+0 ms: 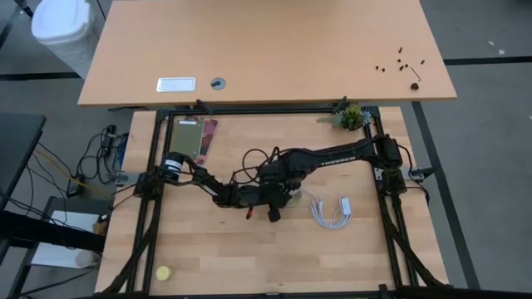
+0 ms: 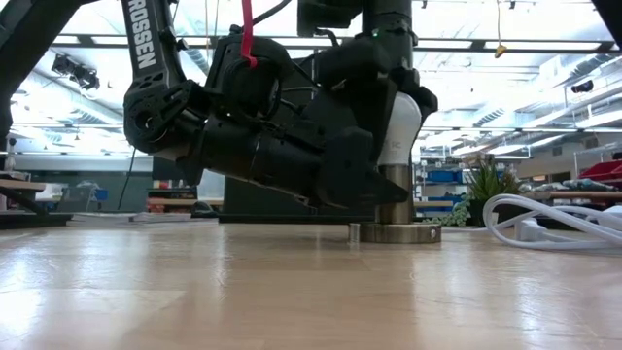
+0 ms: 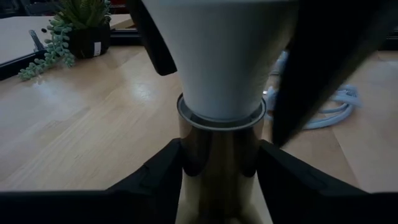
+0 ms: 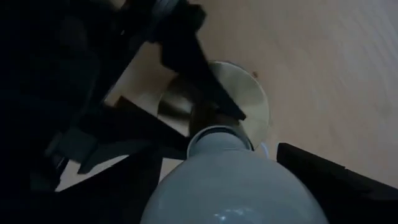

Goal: Screw lightbulb
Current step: Insert the white lightbulb into the desk lamp

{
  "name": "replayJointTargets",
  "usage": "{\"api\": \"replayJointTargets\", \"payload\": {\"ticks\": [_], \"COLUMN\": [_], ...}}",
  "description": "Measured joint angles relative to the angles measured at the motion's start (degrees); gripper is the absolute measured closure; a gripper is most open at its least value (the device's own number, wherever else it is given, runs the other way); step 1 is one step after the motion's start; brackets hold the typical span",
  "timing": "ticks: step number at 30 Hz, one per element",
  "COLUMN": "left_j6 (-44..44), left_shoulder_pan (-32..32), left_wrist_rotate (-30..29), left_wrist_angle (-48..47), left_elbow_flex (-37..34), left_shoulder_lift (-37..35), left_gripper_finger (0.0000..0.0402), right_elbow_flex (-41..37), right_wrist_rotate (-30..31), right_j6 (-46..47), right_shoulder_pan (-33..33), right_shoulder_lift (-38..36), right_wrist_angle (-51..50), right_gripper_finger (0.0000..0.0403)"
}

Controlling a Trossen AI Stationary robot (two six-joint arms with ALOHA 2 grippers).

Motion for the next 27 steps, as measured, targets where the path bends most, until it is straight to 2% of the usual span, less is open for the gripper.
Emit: {"api": "replayJointTargets", "payload": {"ticks": [6, 11, 27], "left_j6": [-0.2, -0.1, 0.0], "left_shoulder_pan": [0.0, 0.0, 0.0], "left_wrist_rotate": [-0.6, -0.5, 0.0], "left_wrist_angle": [0.0, 0.0, 0.0], "left_elbow_flex": [0.0, 0.0, 0.0], "left_shoulder_lift": [0.0, 0.0, 0.0], "left_gripper_finger": [0.0215, 0.0215, 0.0215], "right_elbow_flex": [2.6, 3.4, 3.5], "right_wrist_rotate": [-0.1, 0.0, 0.5], "right_j6": [-5.4, -12.8, -54.6], "right_shoulder_pan": [-0.1, -0.1, 0.4], "right_shoulder_lift": [0.3, 0.2, 0.0], "right_wrist_angle": [-1.6, -3.1, -4.6], "right_gripper_finger": [0.0034, 0.0029, 0.0031]}}
